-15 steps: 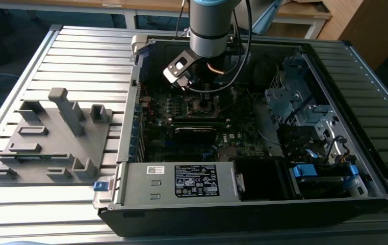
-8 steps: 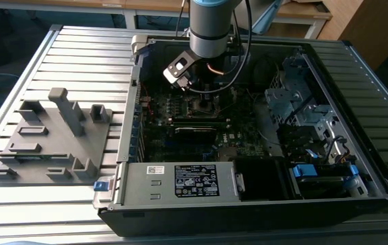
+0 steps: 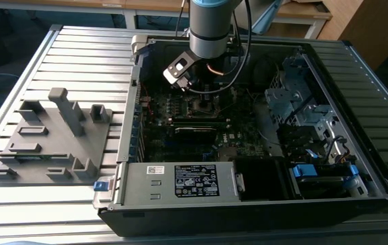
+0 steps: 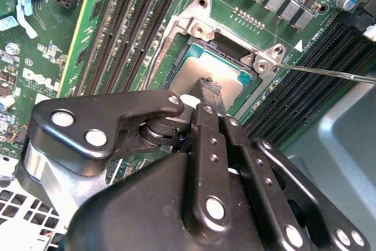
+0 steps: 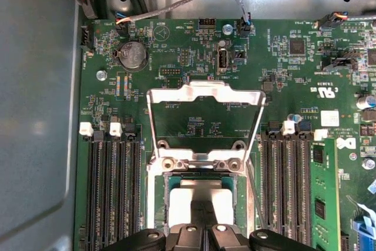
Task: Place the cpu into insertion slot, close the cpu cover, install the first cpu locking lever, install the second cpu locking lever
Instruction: 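Place the cpu into insertion slot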
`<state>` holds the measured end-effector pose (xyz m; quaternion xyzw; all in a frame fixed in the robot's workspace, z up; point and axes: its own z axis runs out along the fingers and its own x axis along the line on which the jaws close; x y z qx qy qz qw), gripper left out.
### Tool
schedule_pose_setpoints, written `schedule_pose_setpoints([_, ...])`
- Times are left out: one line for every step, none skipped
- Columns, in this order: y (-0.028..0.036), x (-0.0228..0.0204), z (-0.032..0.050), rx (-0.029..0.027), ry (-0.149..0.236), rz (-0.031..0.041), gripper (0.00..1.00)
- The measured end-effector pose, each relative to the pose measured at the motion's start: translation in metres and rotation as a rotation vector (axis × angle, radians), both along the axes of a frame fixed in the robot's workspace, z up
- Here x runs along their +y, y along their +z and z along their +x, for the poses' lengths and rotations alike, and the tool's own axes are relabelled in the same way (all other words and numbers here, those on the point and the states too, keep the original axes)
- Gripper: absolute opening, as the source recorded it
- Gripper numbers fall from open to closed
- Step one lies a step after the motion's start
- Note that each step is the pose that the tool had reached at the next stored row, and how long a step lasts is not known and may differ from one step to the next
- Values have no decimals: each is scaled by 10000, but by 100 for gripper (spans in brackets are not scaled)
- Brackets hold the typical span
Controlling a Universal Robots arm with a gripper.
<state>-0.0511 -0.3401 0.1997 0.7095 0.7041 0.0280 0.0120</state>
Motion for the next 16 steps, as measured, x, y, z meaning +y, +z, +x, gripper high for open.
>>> schedule_pose_setpoints([-5,0,0,1,0,-1,11])
schedule_pose_setpoints([-10,-1,-1,5,0,-7,11])
schedule_pose_setpoints([-17,-2,-1,9,0,-13,11])
schedule_pose_setpoints([-21,-2,-1,8,0,-13,11])
schedule_pose_setpoints([-22,-2,-1,7,0,-10,11])
schedule_pose_setpoints([-25,-1,-1,3,0,-5,11])
schedule_pose_setpoints([-26,-1,-1,1,-1,-3,11])
schedule_pose_setpoints([-26,-1,-1,1,-1,-3,11])
schedule_pose_setpoints([-26,-1,-1,2,-1,-3,11])
schedule_pose_setpoints([-26,-1,-1,2,0,-4,11])
schedule_pose_setpoints([-26,-1,-1,2,0,-3,11])
schedule_pose_setpoints([-21,0,0,-1,0,1,11])
schedule_pose_setpoints([-13,1,1,-8,-1,10,11])
schedule_pose_setpoints([-2,4,2,-18,-1,28,11])
schedule_pose_setpoints([17,4,2,-12,0,19,11])
schedule_pose_setpoints([42,1,0,-2,-1,3,11])
